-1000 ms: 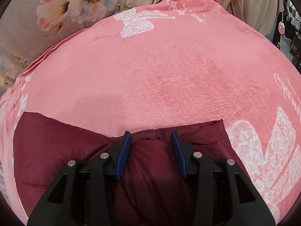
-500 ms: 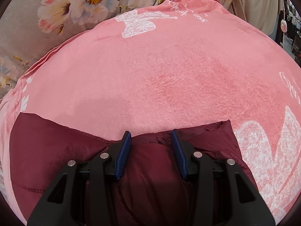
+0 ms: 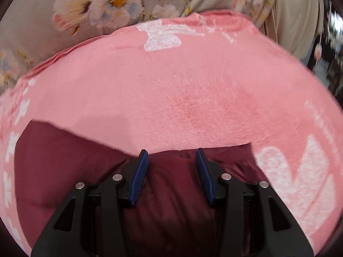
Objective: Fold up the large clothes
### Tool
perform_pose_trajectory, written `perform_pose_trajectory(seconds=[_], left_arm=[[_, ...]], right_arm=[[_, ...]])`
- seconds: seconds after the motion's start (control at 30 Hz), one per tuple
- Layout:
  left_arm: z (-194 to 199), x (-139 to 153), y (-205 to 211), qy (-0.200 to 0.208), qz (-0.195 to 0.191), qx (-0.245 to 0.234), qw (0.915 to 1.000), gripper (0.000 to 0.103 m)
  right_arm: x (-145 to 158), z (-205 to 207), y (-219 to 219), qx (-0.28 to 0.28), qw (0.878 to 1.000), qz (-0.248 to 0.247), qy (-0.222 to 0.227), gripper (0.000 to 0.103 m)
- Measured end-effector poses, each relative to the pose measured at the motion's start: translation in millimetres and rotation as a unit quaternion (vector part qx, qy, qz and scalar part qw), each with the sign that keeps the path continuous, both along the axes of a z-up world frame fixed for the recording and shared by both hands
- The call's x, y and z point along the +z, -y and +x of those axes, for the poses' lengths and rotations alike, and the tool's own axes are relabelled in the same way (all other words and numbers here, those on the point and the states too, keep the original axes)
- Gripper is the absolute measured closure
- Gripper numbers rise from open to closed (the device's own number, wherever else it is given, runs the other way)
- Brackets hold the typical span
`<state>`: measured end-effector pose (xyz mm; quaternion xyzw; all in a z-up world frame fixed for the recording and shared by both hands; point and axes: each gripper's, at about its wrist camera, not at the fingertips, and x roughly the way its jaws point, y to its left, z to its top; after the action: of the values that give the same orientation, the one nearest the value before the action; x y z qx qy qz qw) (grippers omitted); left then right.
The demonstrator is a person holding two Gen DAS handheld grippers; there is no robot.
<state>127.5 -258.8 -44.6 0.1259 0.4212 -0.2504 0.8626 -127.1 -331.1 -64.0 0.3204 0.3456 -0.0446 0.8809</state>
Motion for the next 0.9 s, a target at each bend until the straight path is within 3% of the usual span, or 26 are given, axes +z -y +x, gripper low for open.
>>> perform_pose_trajectory(seconds=[0.03, 0.13, 0.2, 0.3, 0.43, 0.57, 0.67, 0.9], left_arm=[[-2, 9, -11, -0.007, -0.019, 0.005, 0.9998, 0.051], [-10, 44, -56, 0.000, -0.069, 0.040, 0.9968, 0.028], [-11, 61, -94, 0.003, -0.091, 0.066, 0.9936, 0.023], [-8, 66, -136, -0.011, -0.105, 0.102, 0.9892, 0.023], [-15, 50, -182, -0.020, -0.092, 0.140, 0.9857, 0.023], [-24, 19, -204, -0.073, -0.107, 0.140, 0.9817, 0.023], [-29, 2, -214, -0.114, -0.146, 0.138, 0.9729, 0.020], [-29, -24, -209, -0.171, -0.195, 0.110, 0.9596, 0.010]], right_arm=[[5, 0, 3, -0.001, 1.000, 0.002, 0.006, 0.061], [19, 6, 15, -0.013, 1.000, 0.008, 0.020, 0.053], [25, 14, 21, -0.020, 0.999, 0.015, 0.026, 0.052], [38, 33, 25, -0.026, 0.999, 0.011, 0.041, 0.052], [51, 65, 17, 0.000, 0.999, -0.010, 0.039, 0.057], [31, 88, 10, -0.022, 0.997, -0.071, -0.025, 0.058], [6, 89, 14, -0.020, 0.998, -0.048, -0.046, 0.058], [-13, 86, 19, -0.013, 0.998, -0.007, -0.056, 0.055]])
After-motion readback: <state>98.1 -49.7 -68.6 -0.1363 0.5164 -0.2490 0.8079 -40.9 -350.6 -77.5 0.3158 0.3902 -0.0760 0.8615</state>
